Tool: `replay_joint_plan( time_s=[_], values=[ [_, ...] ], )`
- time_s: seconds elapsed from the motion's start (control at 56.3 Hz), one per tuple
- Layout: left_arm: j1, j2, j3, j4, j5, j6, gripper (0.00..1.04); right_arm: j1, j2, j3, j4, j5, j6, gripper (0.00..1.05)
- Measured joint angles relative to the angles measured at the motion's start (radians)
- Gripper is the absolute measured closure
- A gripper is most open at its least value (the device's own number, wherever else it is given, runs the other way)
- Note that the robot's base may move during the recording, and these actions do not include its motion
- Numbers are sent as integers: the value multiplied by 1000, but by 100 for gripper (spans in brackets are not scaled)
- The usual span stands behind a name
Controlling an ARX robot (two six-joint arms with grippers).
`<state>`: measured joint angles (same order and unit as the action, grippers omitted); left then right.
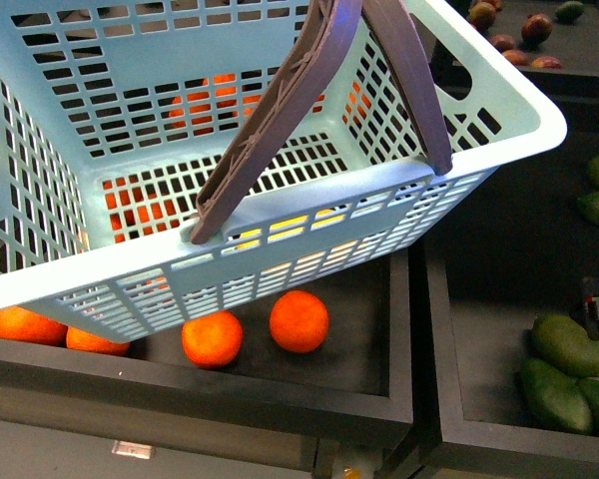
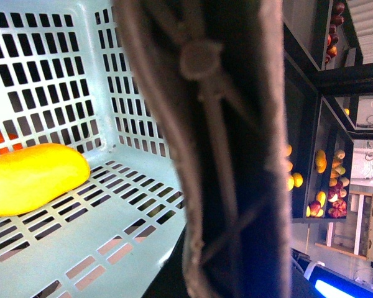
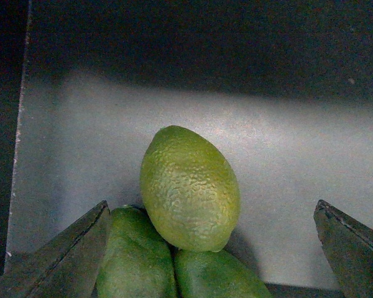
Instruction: Pick mango and avocado into basket
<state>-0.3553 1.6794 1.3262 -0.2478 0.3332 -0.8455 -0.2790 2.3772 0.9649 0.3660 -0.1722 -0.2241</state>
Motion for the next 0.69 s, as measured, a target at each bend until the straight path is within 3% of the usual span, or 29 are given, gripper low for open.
replay_joint_plan(
  time_s=[0.693],
  values=[
    [-1,0,0,0,2,0,99,45,197,119,2,35,55,8]
  ],
)
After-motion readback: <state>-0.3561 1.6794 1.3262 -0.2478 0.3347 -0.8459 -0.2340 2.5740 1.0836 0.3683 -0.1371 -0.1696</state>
